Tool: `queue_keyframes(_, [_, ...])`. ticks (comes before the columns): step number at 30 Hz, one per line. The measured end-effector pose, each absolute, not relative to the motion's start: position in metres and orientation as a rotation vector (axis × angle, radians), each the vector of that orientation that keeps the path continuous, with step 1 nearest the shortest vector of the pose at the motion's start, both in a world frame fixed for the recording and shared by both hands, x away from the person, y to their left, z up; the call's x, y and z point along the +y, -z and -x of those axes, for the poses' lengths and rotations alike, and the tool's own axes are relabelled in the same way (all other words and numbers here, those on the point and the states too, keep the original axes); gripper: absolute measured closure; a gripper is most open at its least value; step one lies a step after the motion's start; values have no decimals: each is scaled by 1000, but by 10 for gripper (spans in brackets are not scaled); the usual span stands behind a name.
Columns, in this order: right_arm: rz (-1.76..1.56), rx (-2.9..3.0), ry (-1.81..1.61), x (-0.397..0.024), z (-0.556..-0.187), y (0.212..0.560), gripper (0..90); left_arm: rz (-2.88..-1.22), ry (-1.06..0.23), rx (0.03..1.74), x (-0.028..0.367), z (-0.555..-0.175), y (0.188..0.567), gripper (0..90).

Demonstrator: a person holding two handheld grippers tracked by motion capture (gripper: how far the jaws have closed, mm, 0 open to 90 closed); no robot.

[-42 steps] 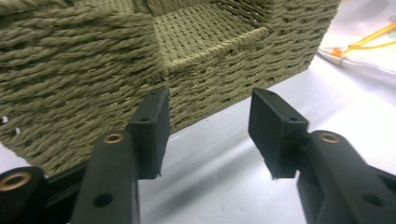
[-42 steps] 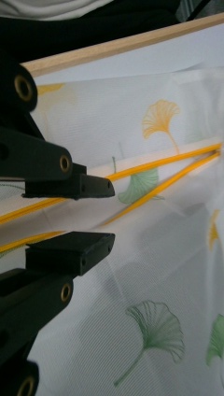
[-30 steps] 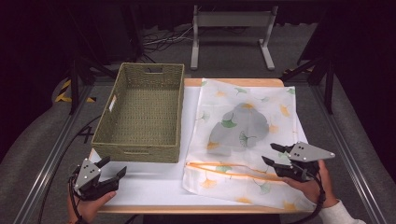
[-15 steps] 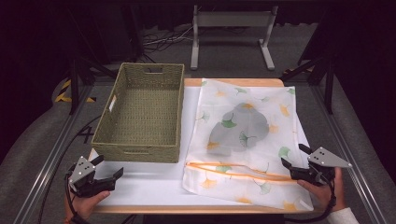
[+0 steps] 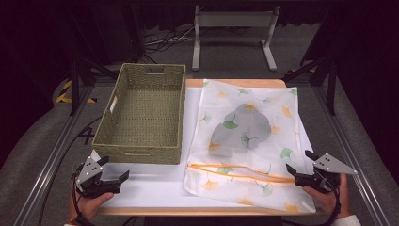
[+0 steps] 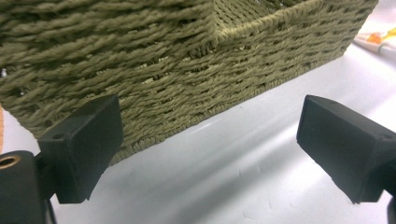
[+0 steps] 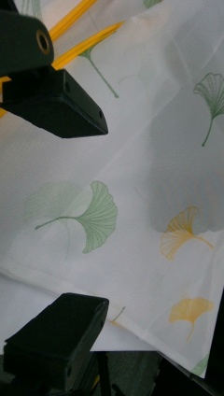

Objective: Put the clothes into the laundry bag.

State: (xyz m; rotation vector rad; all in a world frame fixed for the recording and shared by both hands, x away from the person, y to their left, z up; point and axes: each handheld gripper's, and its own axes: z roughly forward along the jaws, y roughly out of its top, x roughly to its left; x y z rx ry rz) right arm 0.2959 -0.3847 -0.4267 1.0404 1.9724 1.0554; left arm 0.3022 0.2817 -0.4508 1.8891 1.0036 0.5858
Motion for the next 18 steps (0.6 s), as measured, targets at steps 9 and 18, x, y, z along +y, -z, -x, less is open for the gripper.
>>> queue_keyframes(9, [-1043,1969,-1061,-387,-297,427,139,-1890,-585,1001,280,-303,451,69])
queue_keyframes(18, [-1044,1962,-1060,-386,-297,427,124,-1884,-572,990,280,-303,450,53])
